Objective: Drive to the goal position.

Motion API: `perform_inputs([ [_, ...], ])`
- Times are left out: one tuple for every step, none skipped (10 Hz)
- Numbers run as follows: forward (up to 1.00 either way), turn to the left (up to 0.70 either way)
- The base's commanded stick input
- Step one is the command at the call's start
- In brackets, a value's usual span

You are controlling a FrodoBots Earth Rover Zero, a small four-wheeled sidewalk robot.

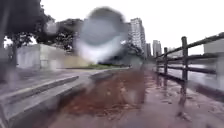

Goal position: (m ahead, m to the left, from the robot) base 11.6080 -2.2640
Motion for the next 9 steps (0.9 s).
perform_inputs([
  [1.00,0.01],
  [1.00,0.01],
  [1.00,0.01],
  [1.00,0.01],
  [1.00,-0.18],
  [1.00,-0.36],
  [1.00,-0.39],
  [1.00,-0.39],
  [1.00,-0.39],
])
